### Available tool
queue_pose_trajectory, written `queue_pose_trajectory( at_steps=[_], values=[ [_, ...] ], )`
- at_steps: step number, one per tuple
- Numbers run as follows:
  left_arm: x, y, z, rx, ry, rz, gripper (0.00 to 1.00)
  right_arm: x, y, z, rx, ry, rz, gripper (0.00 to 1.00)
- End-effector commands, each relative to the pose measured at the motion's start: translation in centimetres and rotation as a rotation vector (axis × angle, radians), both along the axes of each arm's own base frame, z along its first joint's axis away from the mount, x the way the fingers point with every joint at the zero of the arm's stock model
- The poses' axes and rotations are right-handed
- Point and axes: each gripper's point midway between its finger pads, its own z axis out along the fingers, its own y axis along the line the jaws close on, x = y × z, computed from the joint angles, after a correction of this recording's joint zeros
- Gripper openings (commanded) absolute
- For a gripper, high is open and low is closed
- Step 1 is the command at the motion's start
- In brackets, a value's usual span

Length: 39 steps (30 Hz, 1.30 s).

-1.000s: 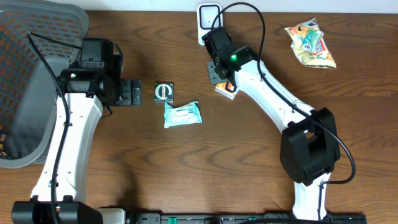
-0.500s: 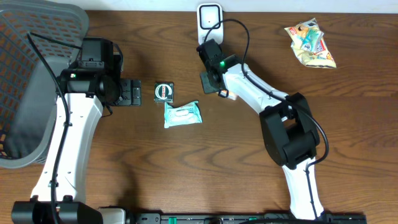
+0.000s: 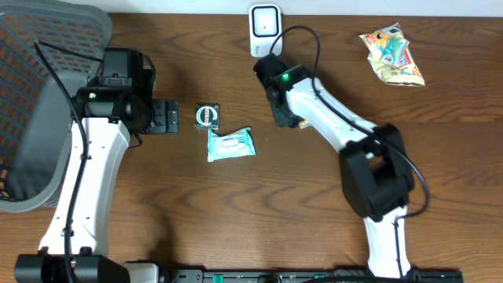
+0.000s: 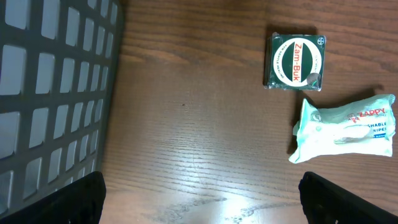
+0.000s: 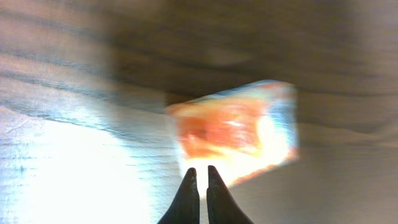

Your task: Scan the item barcode

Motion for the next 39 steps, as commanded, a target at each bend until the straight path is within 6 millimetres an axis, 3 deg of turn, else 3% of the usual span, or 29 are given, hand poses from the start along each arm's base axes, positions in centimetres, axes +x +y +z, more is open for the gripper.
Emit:
queue_pose_trajectory(
  at_steps=[1, 6, 9, 16, 22, 24, 27, 33, 39],
  values=[
    [-0.1, 0.1, -0.4, 0.011, 0.013, -0.003, 0.98, 1.2, -1.6, 6.2, -0.051, -0.166, -0.021, 0.02],
    [-0.1, 0.1, -0.4, 0.011, 0.013, -0.003, 0.98, 1.7, -0.2, 8.1, 0.079, -0.208, -0.015, 0.1],
    [-0.1, 0.1, -0.4, 0.011, 0.013, -0.003, 0.98, 2.2, -1.1, 8.2, 0.078, -0.216, -0.036, 0.09],
    [-0.1, 0.1, -0.4, 0.011, 0.013, -0.003, 0.98, 3.3, -5.0, 7.4, 0.169, -0.171, -0.156, 0.09],
    [-0.1, 0.1, -0.4, 0.011, 0.013, -0.003, 0.98, 3.0, -10.8, 6.8, 0.158, -0.115, -0.281, 0.12],
    [-0.1, 0.1, -0.4, 0.011, 0.013, -0.003, 0.98, 2.7, -11.8, 6.5, 0.186, -0.087, -0.309, 0.11],
    [-0.1, 0.1, -0.4, 0.011, 0.014, -0.003, 0.98, 2.3, -12.2, 5.8, 0.255, -0.05, -0.347, 0.02],
    [-0.1, 0.1, -0.4, 0.011, 0.013, -0.003, 0.98, 0.5, -12.9, 3.3, 0.307, -0.029, -0.604, 0.05],
    [-0.1, 0.1, -0.4, 0.011, 0.013, -0.003, 0.98, -1.3, -11.1, 0.1, 0.366, 0.047, -0.623, 0.03]
  ],
)
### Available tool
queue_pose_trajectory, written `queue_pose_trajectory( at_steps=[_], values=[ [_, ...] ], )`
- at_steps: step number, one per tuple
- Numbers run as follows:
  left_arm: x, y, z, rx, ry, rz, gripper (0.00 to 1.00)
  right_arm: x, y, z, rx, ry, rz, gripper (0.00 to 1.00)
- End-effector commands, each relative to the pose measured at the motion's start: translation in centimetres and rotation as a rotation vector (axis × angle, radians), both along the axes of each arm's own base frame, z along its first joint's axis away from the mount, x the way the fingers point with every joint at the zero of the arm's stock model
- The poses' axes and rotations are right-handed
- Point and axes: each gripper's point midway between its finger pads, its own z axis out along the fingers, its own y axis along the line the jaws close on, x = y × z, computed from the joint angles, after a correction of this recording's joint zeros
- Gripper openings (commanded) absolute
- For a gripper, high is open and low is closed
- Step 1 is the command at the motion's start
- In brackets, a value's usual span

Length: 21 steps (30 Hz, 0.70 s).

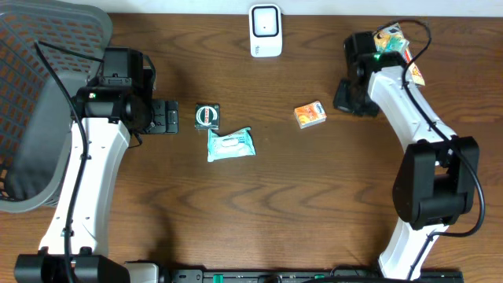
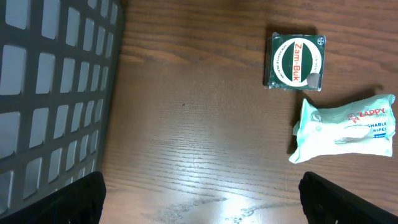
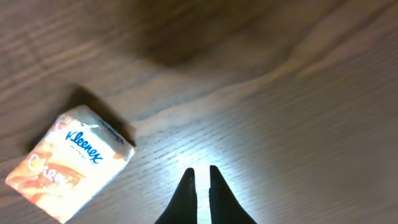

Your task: Scan the item barcode

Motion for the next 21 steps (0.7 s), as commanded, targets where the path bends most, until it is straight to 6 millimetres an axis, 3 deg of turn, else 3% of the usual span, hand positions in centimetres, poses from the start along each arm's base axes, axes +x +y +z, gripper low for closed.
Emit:
queue_pose_trajectory(
  at_steps=[1, 10, 21],
  values=[
    [-0.1, 0.1, -0.4, 0.011, 0.014, -0.003, 0.98, -1.1, 1.8, -1.8, 0.071, 0.03, -0.034, 0.03],
    [-0.1, 0.1, -0.4, 0.011, 0.014, -0.003, 0.97, -0.8, 5.2, -3.7, 0.203, -0.004, -0.03, 0.02],
    [-0.1, 0.1, -0.4, 0.011, 0.014, -0.003, 0.98, -0.7, 5.8, -4.3, 0.204, -0.026, -0.047, 0.02]
  ],
)
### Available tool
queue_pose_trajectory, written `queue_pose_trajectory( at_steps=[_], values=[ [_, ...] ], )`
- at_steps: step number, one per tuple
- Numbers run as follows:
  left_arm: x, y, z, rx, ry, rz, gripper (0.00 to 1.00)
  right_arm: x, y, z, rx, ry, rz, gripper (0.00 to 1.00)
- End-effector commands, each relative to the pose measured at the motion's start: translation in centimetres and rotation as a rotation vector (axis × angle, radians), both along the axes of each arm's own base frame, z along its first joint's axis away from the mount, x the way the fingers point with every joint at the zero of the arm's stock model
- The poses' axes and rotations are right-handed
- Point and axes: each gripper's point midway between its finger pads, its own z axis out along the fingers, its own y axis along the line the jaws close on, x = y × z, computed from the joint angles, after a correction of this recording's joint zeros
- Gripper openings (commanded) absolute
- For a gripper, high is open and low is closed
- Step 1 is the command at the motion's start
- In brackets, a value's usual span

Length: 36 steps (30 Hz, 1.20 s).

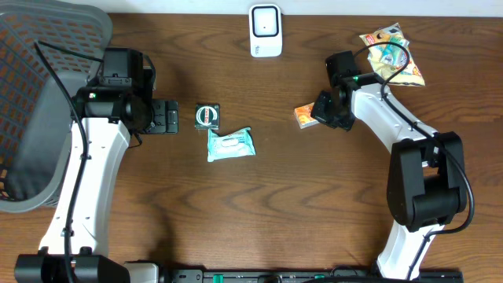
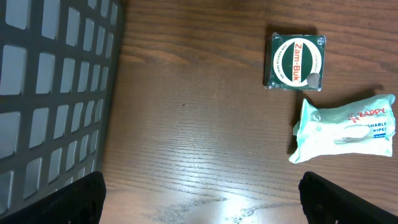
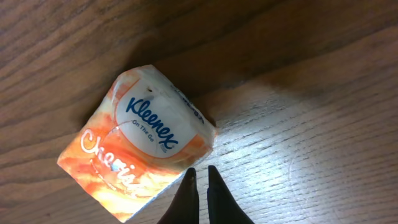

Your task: Scan the item barcode

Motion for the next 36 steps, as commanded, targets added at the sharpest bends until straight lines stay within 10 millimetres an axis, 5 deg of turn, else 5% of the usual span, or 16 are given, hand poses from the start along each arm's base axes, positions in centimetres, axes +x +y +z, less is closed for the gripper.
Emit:
queue_pose_trajectory(
  at_steps=[1, 14, 29, 36],
  values=[
    [-0.1, 0.1, -0.4, 0.011, 0.014, -0.003, 0.97, -0.3, -0.1, -0.5, -0.005, 0.014, -0.02, 0.02],
    [-0.1, 0.1, -0.4, 0.011, 0.014, -0.003, 0.98, -0.3, -0.2, -0.7, -0.053, 0.002, -0.031, 0.01],
    [-0.1, 0.1, -0.4, 0.011, 0.014, -0.003, 0.98, 2.4, 0.1, 0.1, -0.065, -0.116, 0.016, 0.01],
    [-0.1, 0.1, -0.4, 0.011, 0.014, -0.003, 0.98, 1.4, -3.1, 1.0, -0.188, -0.089, 0.006, 0.01]
  ],
)
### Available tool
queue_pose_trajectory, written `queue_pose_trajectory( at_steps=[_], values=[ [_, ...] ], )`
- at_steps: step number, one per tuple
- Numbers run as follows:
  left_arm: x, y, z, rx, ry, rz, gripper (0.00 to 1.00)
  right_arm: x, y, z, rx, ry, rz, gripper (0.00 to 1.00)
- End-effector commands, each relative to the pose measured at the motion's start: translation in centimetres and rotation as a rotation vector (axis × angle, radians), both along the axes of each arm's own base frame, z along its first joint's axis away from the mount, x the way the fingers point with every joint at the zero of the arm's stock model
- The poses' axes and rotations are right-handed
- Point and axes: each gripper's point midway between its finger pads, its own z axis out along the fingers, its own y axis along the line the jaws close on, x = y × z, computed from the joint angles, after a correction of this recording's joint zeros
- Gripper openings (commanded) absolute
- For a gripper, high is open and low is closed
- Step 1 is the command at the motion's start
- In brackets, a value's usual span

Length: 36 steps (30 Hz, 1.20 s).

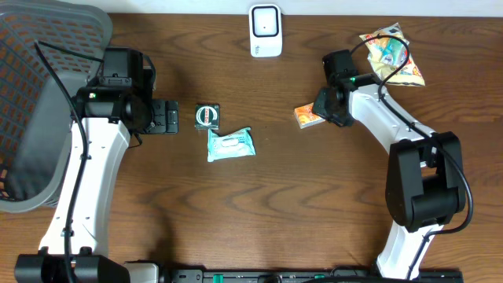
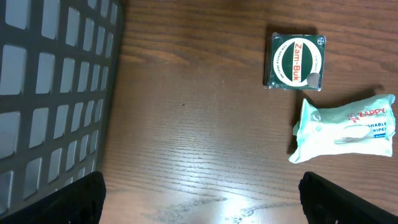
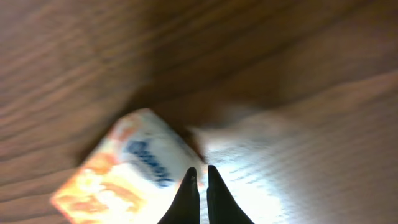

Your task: Scan the item barcode

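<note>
The white barcode scanner stands at the table's far edge. An orange Kleenex tissue pack lies on the table right of centre. My right gripper hangs at the pack's right end. In the blurred right wrist view it is shut, with nothing between its fingers, and its tips are over the edge of the pack. My left gripper is open above bare wood, left of a green Zam-Buk tin and a pale wipes pack.
A grey mesh basket fills the far left. A yellow snack bag lies at the back right, just behind the right arm. The tin and wipes lie between the two arms.
My right gripper has shifted slightly over the tissue pack, and its view is now blurred. The pack lies where it did. The left arm has not moved.
My right gripper was shut low over the orange pack, just below the scanner. Then the pack lay alone on the table and the gripper was off to the right near the snack bag. Then the gripper was back over the pack, where it still is.
</note>
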Motion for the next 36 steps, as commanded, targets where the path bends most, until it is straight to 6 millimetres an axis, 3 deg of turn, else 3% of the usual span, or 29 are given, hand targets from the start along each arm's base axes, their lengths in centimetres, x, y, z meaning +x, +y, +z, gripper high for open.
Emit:
queue_pose_trajectory(
  at_steps=[1, 8, 17, 30, 36],
  values=[
    [-0.1, 0.1, -0.4, 0.011, 0.014, -0.003, 0.98, -0.6, -2.0, 0.7, -0.063, 0.013, -0.007, 0.01],
    [-0.1, 0.1, -0.4, 0.011, 0.014, -0.003, 0.98, -3.3, -0.2, -0.3, 0.031, 0.124, 0.027, 0.01],
    [-0.1, 0.1, -0.4, 0.011, 0.014, -0.003, 0.98, -3.1, 2.1, -1.7, 0.041, 0.069, 0.045, 0.04],
    [-0.1, 0.1, -0.4, 0.011, 0.014, -0.003, 0.98, -1.5, 1.6, -1.6, 0.021, 0.003, 0.031, 0.06],
    [-0.1, 0.1, -0.4, 0.011, 0.013, -0.003, 0.98, 0.7, 2.0, -1.8, -0.003, -0.076, 0.131, 0.06]
  ],
)
